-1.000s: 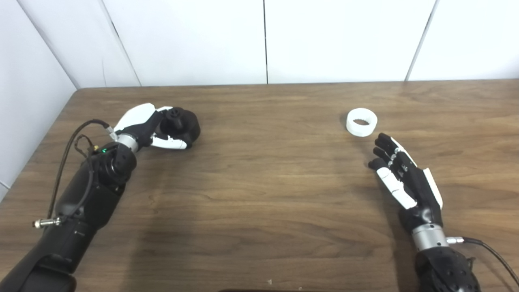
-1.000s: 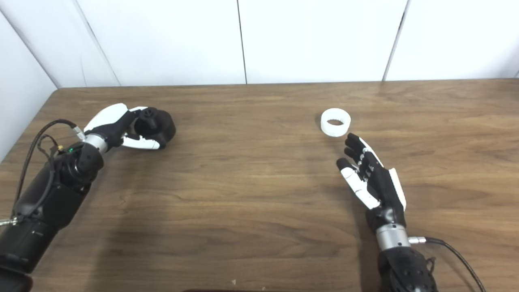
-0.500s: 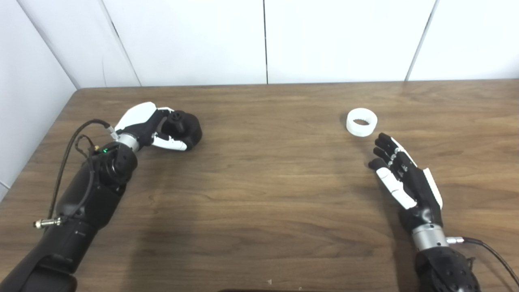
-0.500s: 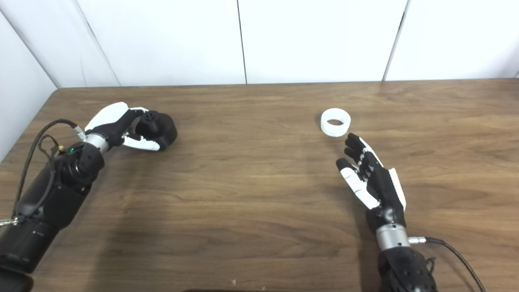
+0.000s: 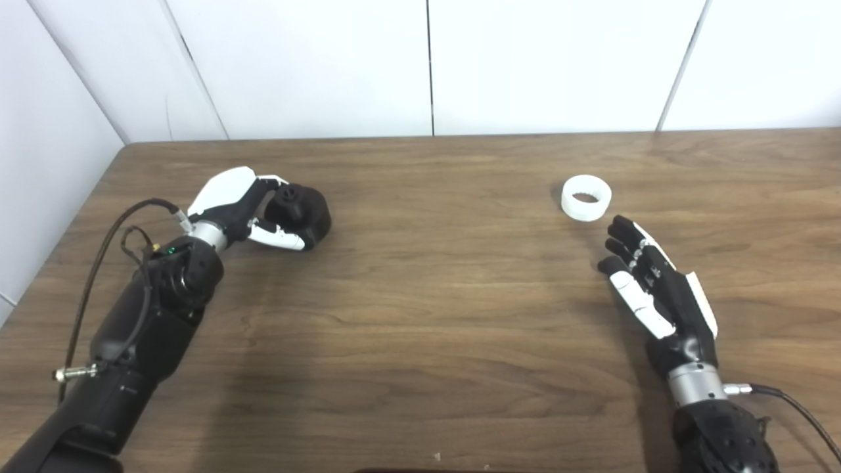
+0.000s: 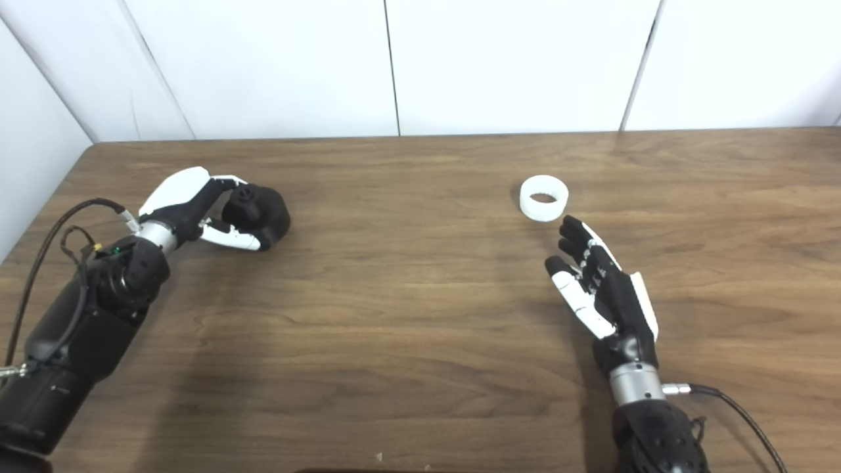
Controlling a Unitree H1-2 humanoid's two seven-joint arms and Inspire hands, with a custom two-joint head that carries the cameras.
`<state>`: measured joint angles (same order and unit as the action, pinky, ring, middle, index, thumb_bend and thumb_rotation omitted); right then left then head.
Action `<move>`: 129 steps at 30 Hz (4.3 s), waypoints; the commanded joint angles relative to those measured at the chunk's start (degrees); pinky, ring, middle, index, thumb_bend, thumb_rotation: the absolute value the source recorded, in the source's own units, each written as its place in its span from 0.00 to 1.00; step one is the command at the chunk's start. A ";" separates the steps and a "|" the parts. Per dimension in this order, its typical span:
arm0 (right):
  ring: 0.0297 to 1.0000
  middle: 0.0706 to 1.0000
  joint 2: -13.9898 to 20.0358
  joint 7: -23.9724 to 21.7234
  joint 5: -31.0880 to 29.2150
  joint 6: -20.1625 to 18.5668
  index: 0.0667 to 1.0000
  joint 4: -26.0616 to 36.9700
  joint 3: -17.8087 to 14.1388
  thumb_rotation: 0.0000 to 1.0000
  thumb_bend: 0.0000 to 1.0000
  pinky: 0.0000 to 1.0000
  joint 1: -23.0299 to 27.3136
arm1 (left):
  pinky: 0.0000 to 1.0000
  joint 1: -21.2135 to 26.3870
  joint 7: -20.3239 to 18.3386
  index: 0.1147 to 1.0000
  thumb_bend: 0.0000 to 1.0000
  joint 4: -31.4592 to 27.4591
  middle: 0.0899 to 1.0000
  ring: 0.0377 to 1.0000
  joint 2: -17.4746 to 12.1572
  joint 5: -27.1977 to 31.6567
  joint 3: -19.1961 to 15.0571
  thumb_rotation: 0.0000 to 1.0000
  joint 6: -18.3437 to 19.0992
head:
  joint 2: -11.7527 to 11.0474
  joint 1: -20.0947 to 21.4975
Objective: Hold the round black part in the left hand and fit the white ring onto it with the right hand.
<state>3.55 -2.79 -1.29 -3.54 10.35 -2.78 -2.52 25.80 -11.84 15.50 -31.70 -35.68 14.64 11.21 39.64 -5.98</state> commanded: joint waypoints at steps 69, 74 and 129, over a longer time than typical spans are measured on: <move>0.91 0.90 -2.67 2.85 1.62 -2.12 0.88 4.89 3.86 0.52 0.56 0.82 -2.08 | 0.93 -19.57 -7.33 0.70 0.87 -35.99 0.87 0.94 13.62 -14.22 8.01 0.36 -3.99 | 2.67 5.88; 0.91 0.90 -2.80 3.27 1.74 -2.28 0.88 5.10 4.05 0.52 0.56 0.82 -2.09 | 0.93 -20.13 -7.42 0.70 0.86 -35.89 0.87 0.94 13.95 -14.54 8.27 0.38 -5.18 | 2.69 6.18; 1.00 0.98 14.23 -1.70 39.18 -12.37 0.69 -12.54 12.30 0.28 0.90 0.99 32.06 | 0.92 -20.22 -6.14 0.69 0.86 -31.83 0.87 0.94 15.62 -15.32 7.72 0.36 -9.32 | 0.08 8.95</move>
<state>16.91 -5.33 37.06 -17.28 -2.98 9.36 25.71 4.87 -18.10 -16.10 -15.49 -49.99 22.64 2.07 39.64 2.90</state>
